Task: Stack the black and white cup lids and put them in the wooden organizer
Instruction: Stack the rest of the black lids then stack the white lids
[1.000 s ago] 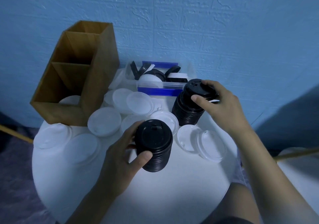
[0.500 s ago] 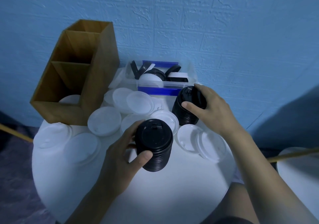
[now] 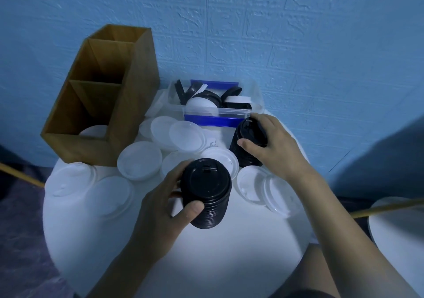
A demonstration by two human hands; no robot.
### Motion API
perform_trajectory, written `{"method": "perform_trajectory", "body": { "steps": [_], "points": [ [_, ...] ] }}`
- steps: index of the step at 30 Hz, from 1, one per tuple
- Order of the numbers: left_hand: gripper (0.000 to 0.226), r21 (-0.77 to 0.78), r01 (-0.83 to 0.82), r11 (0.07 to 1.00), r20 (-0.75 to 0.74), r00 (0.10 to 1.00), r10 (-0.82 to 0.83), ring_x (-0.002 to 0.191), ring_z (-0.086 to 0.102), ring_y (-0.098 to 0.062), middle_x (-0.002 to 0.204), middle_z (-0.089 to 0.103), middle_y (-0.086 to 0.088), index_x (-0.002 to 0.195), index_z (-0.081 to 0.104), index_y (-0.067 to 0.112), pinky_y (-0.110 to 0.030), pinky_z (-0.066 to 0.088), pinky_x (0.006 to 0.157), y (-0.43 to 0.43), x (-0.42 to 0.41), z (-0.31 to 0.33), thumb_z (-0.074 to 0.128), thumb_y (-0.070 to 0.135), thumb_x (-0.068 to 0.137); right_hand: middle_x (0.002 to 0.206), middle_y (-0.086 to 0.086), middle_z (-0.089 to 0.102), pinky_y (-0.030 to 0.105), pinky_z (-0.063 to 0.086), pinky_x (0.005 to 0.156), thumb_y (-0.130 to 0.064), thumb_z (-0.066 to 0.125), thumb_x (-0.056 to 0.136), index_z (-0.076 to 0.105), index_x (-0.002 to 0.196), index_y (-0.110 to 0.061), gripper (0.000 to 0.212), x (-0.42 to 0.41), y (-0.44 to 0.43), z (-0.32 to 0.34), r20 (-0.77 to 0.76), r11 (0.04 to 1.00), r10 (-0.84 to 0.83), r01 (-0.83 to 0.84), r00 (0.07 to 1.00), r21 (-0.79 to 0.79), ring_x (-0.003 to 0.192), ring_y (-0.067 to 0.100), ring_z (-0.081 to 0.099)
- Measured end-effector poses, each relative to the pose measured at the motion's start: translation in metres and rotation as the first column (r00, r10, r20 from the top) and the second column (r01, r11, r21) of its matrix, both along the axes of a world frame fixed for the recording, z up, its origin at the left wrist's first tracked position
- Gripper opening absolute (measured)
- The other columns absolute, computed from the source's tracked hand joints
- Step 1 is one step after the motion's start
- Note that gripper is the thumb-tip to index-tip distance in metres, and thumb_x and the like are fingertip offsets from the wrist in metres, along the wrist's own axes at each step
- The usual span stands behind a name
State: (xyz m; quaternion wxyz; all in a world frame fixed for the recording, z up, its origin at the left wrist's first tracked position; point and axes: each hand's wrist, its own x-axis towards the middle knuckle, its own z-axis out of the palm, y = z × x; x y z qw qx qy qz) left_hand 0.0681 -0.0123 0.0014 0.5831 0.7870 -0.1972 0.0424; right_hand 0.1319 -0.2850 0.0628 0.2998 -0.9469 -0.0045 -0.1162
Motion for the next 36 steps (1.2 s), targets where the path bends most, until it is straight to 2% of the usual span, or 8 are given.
{"method": "perform_trajectory", "body": {
  "steps": [2,6,10,16,21,26,31,36],
  "points": [
    [0.074,-0.007,0.002,1.0,-0.009,1.0,-0.002,0.125,0.061,-0.021,0.133,0.065,0.009,0.144,0.048,0.036,-0.052,0.055,0.095,0.0,0.0,0.0,0.059,0.075,0.083,0.148,-0.009,0.045,0.032,0.036,0.113,-0.048,0.071,0.089,0.043,0.149,-0.028,0.069,0.002,0.001,-0.002,-0.007,1.0,0.013,-0.012,1.0,0.025,0.134,0.012,0.044],
    [0.074,0.014,-0.009,1.0,-0.007,1.0,0.009,0.123,0.063,-0.016,0.132,0.066,0.013,0.144,0.046,0.04,-0.05,0.057,0.094,0.002,0.001,-0.001,0.057,0.079,0.081,0.147,-0.012,0.047,0.025,0.034,0.109,-0.048,0.074,0.086,0.044,0.148,-0.03,0.07,0.003,0.002,-0.003,-0.012,0.998,0.005,-0.005,1.0,0.07,0.132,0.008,0.045],
    [0.072,0.009,0.003,1.0,0.008,1.0,-0.004,0.125,0.061,-0.019,0.133,0.065,0.011,0.144,0.045,0.04,-0.051,0.057,0.094,-0.001,-0.001,-0.001,0.056,0.077,0.083,0.145,-0.015,0.05,0.029,0.038,0.109,-0.053,0.075,0.083,0.045,0.146,-0.033,0.073,0.002,-0.003,0.0,-0.03,0.999,0.009,-0.007,1.0,0.053,0.131,0.008,0.048],
    [0.071,0.02,-0.004,1.0,0.013,1.0,0.004,0.122,0.063,-0.016,0.13,0.066,0.012,0.143,0.046,0.039,-0.05,0.058,0.092,0.0,-0.001,0.002,0.055,0.077,0.083,0.154,-0.017,0.044,0.024,0.032,0.108,-0.064,0.077,0.075,0.033,0.155,-0.039,0.095,0.003,-0.01,0.019,-0.118,1.0,0.019,-0.017,0.993,0.023,0.14,0.007,0.041],
    [0.074,-0.003,-0.006,1.0,-0.001,1.0,0.006,0.121,0.063,-0.021,0.131,0.066,0.008,0.144,0.048,0.033,-0.051,0.057,0.093,-0.001,-0.003,0.002,0.058,0.074,0.083,0.146,-0.009,0.056,0.038,0.036,0.111,-0.068,0.063,0.086,0.051,0.145,-0.034,0.069,0.016,-0.003,0.039,-0.095,0.999,-0.022,0.018,0.995,-0.041,0.136,0.018,0.048],
    [0.068,-0.024,-0.005,1.0,-0.011,1.0,0.005,0.12,0.064,-0.022,0.131,0.067,0.008,0.142,0.048,0.042,-0.054,0.055,0.093,0.0,-0.003,0.001,0.066,0.066,0.081,0.133,0.002,0.067,0.039,0.042,0.102,-0.036,0.051,0.102,0.067,0.129,-0.026,0.032,0.075,-0.005,0.05,-0.001,0.979,-0.074,0.072,0.997,-0.189,0.126,0.03,0.057],
    [0.073,0.001,0.007,1.0,-0.017,1.0,-0.007,0.122,0.063,-0.022,0.134,0.065,0.009,0.146,0.044,0.042,-0.052,0.055,0.094,0.001,-0.001,-0.002,0.063,0.071,0.082,0.133,0.007,0.066,0.037,0.042,0.098,-0.029,0.055,0.101,0.063,0.133,-0.026,0.034,0.137,-0.007,0.055,-0.117,0.952,-0.052,0.014,0.992,-0.307,0.125,0.032,0.056],
    [0.07,0.032,0.022,0.999,-0.01,1.0,-0.022,0.125,0.062,-0.022,0.136,0.064,0.009,0.147,0.042,0.039,-0.051,0.054,0.097,0.003,0.002,-0.004,0.067,0.051,0.083,0.15,0.01,0.051,0.042,0.036,0.111,-0.036,0.04,0.106,0.039,0.153,-0.036,0.047,0.175,0.003,0.049,-0.314,0.93,-0.051,-0.07,0.948,-0.362,0.137,0.036,0.045]
  ]
}}
